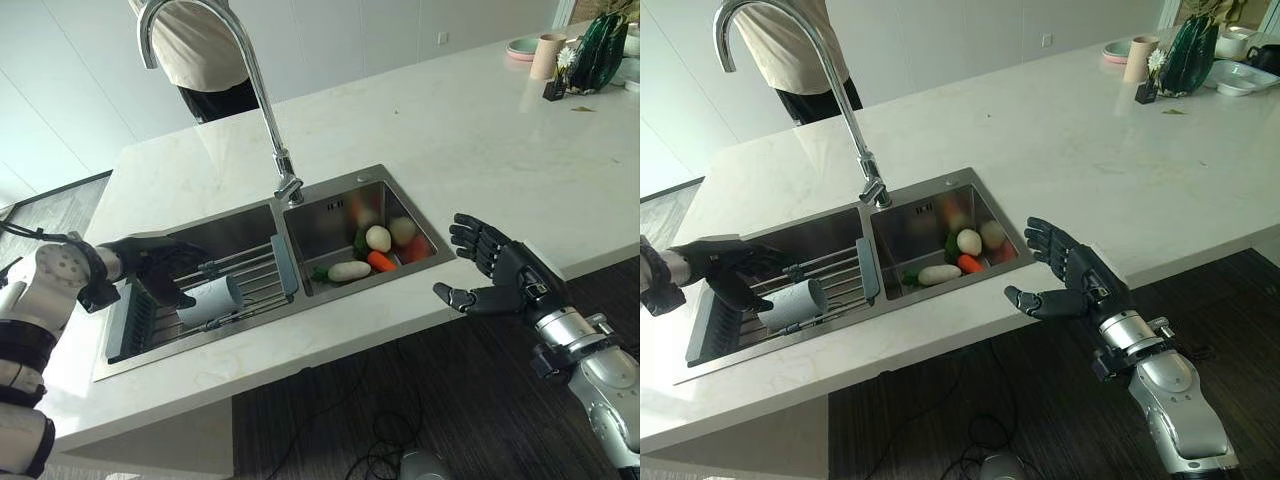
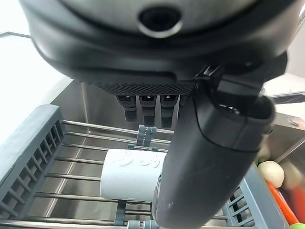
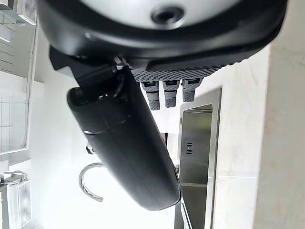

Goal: Place the dishes in the dishwasher.

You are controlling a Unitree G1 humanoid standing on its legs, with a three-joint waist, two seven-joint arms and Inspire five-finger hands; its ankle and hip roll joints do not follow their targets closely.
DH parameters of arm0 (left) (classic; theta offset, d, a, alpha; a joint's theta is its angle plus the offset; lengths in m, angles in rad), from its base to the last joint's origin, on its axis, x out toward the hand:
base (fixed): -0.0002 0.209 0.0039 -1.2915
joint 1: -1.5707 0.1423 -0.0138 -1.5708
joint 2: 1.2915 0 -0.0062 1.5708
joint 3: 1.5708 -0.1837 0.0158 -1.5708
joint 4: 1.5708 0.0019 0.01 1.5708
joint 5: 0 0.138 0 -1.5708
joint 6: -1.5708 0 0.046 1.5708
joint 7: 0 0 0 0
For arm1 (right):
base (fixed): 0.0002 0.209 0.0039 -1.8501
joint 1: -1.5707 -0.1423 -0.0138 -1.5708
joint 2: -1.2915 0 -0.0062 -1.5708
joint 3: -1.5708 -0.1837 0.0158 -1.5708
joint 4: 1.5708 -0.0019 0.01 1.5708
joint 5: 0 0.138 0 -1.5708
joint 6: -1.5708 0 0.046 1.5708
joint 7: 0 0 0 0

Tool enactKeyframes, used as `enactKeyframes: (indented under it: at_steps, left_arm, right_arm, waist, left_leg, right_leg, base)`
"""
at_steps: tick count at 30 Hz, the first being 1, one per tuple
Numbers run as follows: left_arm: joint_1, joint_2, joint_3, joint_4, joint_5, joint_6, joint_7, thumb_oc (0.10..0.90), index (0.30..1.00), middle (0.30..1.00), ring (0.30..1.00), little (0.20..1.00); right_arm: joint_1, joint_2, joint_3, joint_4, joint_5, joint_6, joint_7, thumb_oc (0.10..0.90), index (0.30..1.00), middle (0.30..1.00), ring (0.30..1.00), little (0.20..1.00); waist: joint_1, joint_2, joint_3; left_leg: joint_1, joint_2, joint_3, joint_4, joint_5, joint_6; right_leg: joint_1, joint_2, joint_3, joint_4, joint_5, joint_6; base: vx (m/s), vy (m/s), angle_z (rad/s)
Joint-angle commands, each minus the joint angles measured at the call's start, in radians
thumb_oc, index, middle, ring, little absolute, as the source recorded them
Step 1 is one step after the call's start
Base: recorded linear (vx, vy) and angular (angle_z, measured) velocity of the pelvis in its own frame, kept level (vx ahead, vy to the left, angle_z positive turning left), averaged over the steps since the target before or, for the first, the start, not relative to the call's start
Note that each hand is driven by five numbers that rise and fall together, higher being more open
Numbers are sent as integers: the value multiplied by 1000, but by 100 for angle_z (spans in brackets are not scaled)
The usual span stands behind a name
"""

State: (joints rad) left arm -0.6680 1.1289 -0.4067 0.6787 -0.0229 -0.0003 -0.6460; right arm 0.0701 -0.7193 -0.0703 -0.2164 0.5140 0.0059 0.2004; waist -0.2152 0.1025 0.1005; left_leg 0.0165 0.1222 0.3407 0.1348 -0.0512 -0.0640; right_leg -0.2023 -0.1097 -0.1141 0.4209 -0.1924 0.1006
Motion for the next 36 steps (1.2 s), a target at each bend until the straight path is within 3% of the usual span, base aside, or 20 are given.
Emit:
enactKeyframes:
  at_steps: [1, 8, 36]
  left_arm:
    - [-106, 33, 56, 14, 34, 6, 4, 800, 900, 900, 900, 900]
    - [-82, 15, 74, 51, 47, 26, -9, 800, 900, 900, 900, 900]
    - [-70, -13, 92, 186, 131, -11, 58, 800, 900, 900, 900, 900]
  right_arm:
    - [-102, -30, -68, -58, 34, -126, -1, 800, 900, 900, 900, 900]
    - [-98, -32, -71, -63, 33, -120, 2, 800, 900, 900, 900, 900]
    - [-97, -43, -58, -60, 26, -126, 22, 800, 900, 900, 900, 900]
  waist:
    - [-2, -8, -80]
    - [-7, -5, -78]
    - [-15, -12, -80]
  left_leg:
    - [-45, 23, -11, 165, -194, -1]
    - [-43, 23, -8, 165, -194, 0]
    - [-43, 15, -7, 165, -197, 4]
  right_leg:
    - [99, -30, -11, -121, 33, 101]
    - [98, -27, -8, -121, 32, 99]
    - [97, -14, -2, -121, 30, 95]
  base:
    - [0, 0, 0]
    - [0, 1, -1]
    - [0, 1, -1]
